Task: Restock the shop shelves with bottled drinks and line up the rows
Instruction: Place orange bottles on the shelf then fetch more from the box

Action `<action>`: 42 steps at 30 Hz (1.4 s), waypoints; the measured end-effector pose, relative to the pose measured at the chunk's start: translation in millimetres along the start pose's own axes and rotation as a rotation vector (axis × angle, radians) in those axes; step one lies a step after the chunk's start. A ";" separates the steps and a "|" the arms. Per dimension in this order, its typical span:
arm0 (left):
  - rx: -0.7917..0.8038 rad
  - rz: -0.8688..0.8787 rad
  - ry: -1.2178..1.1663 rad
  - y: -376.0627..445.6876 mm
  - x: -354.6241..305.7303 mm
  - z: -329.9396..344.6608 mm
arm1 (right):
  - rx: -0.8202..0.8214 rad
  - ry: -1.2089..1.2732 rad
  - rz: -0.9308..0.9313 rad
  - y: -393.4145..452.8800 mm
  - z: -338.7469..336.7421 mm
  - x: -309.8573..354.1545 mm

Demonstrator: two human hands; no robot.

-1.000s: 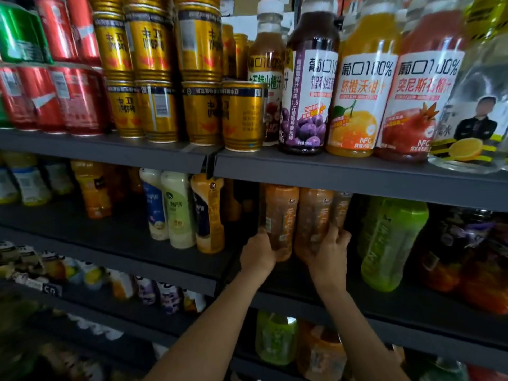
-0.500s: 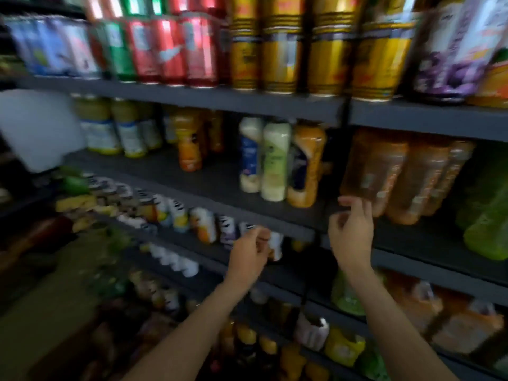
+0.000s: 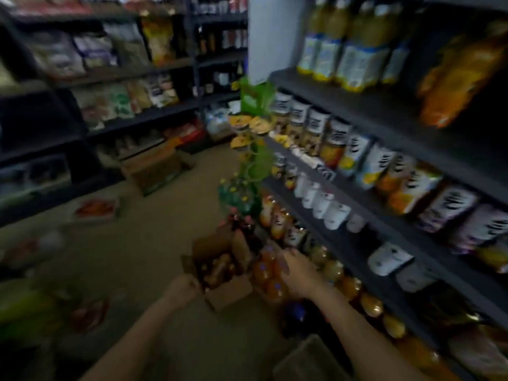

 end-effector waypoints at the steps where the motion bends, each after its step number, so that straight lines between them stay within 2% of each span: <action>1: 0.033 -0.049 -0.012 -2.0 16.3 -5.4 | 0.046 -0.010 -0.007 14.4 12.1 9.0; 4: -0.018 -0.138 -0.087 8.7 61.1 -11.7 | 0.157 -0.056 -0.003 46.3 38.8 27.8; 8: 0.001 -0.226 -0.171 31.8 96.8 0.7 | 0.218 -0.106 0.080 97.9 81.5 24.8; 11: -0.046 -0.249 -0.211 64.7 112.7 1.7 | 0.285 -0.068 0.115 155.9 131.2 18.6; 12: -0.037 -0.259 -0.232 77.3 117.2 4.0 | 0.315 -0.034 0.140 184.3 166.7 0.5; 14: -0.032 -0.281 -0.274 108.1 121.9 2.9 | 0.340 -0.024 0.164 226.1 200.0 -7.5; 16: -0.058 -0.294 -0.327 140.2 117.5 -4.9 | 0.288 -0.039 0.171 243.3 193.1 8.2; 18: -0.079 -0.288 -0.407 177.7 112.3 -9.3 | 0.290 -0.092 0.077 268.3 195.6 29.7; 21: -0.041 -0.217 -0.517 239.0 118.9 6.7 | 0.292 -0.131 -0.035 317.1 242.5 37.6; 25: 0.043 -0.152 -0.411 303.9 149.7 65.8 | 0.437 -0.359 -0.249 379.8 345.7 35.0; 28: -0.039 -0.240 -0.432 339.3 195.2 100.9 | 0.463 -0.583 -0.481 431.2 415.2 30.9; 32: -0.173 -0.260 -0.475 358.7 228.2 126.2 | 0.477 -0.811 -0.634 476.3 479.6 23.5; 35: -0.206 -0.264 -0.465 354.1 234.2 138.4 | 0.428 -0.843 -0.654 484.5 487.9 23.9; 38: -0.248 -0.290 -0.509 343.9 224.1 132.2 | 0.475 -0.802 -0.646 476.0 452.3 28.1; 40: -0.262 -0.313 -0.570 333.3 202.5 111.9 | 0.547 -0.610 -0.539 457.1 406.7 30.4; 42: -0.176 -0.350 -0.615 321.9 176.2 85.7 | 0.535 -0.263 -0.327 434.2 345.1 38.2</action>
Point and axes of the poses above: each hand's wrist, its own y-axis towards the middle knuckle, its own z-axis out of the palm, x = y × z, the point moved 3 cm from there along y, towards the middle knuckle, and after that the axes turned 7 degrees about -y, right-handed, at the moved point
